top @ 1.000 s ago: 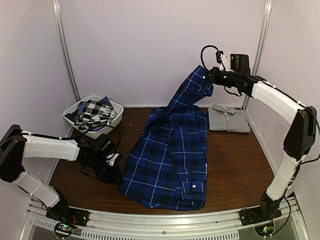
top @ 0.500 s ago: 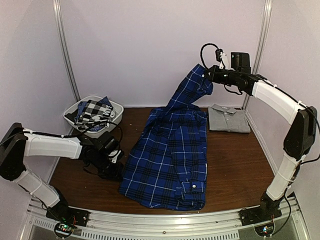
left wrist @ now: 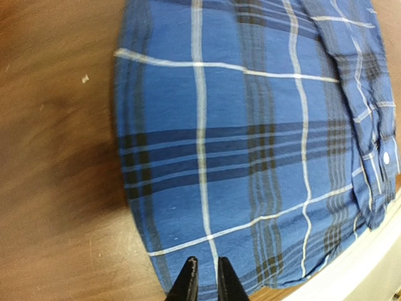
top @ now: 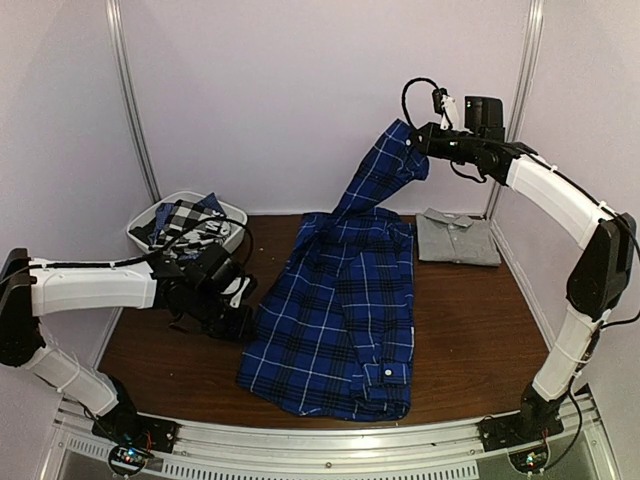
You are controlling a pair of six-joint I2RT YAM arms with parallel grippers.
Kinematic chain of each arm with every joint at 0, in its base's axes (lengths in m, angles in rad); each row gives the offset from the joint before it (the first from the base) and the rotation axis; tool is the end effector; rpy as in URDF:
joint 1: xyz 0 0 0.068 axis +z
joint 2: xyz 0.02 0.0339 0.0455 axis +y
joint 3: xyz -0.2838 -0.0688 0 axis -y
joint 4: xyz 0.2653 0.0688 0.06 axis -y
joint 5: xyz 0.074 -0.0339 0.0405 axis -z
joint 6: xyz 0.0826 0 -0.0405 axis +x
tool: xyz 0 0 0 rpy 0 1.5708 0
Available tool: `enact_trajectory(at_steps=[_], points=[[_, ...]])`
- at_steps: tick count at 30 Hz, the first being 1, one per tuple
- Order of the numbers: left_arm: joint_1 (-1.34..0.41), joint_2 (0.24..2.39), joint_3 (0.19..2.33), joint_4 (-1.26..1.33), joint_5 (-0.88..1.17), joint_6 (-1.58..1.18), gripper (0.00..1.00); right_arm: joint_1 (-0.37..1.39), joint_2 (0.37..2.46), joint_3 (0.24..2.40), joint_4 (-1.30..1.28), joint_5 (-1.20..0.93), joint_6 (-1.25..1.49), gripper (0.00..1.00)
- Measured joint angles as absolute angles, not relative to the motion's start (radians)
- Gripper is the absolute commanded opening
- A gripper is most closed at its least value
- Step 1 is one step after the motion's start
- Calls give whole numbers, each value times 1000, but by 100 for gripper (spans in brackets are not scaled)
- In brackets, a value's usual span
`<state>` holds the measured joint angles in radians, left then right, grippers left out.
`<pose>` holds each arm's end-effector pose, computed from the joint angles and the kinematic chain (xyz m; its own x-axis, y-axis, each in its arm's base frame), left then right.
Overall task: Fold and stack the long sleeve shirts
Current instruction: Pick up the 1/3-folded shirt from the center of the board.
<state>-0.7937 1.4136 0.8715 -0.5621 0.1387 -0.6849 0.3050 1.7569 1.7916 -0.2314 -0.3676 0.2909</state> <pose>0.2049 -0.2247 0.1692 -0.9593 0.0819 -0.2703 0.1845 0.9063 -0.3802 0.4525 0.1736 0.4320 -0.3554 0.1687 -0.9194 -0.5370 0.7682 0.3486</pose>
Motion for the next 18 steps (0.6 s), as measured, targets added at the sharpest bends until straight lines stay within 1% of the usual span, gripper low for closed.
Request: enact_trajectory(at_steps=[7, 11, 15, 18], points=[[-794, 1421, 819, -579, 99, -714, 42, 305, 1757, 1793, -245, -342, 283, 4], [-793, 1411, 783, -577, 93, -730, 45, 301, 1757, 1795, -252, -329, 278, 3], [-793, 1395, 741, -561, 113, -739, 51, 289, 1757, 1795, -259, -319, 276, 3], [-792, 1385, 710, -524, 146, -745, 54, 274, 1757, 1795, -259, -317, 279, 3]])
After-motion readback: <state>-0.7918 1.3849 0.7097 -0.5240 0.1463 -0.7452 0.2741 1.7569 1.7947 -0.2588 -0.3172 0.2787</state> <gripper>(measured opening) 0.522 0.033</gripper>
